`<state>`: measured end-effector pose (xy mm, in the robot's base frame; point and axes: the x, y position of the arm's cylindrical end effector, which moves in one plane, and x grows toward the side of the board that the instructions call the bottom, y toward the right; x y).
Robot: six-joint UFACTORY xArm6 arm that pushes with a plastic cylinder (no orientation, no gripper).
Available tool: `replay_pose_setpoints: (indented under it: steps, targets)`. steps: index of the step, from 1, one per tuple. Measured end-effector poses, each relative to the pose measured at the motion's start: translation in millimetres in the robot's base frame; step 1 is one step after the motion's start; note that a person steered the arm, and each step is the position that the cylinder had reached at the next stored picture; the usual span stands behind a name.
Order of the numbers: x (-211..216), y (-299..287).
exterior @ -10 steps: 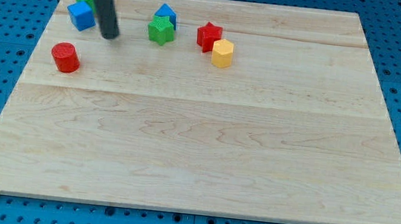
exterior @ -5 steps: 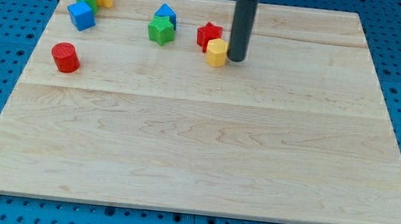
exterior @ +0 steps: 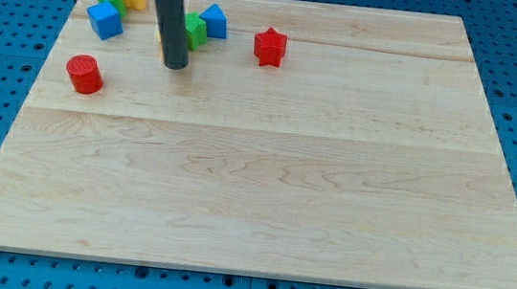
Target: Move the yellow hexagon to right side of the blue cube
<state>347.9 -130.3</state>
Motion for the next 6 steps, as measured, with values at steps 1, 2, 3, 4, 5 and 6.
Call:
replay_pose_setpoints:
  steps: [1,2,3,4,5,6]
  targets:
    - [1,25]
    - [-5,49]
    - [-19,24]
    - [-32,-5]
    - [-32,-21]
    - [-33,-37]
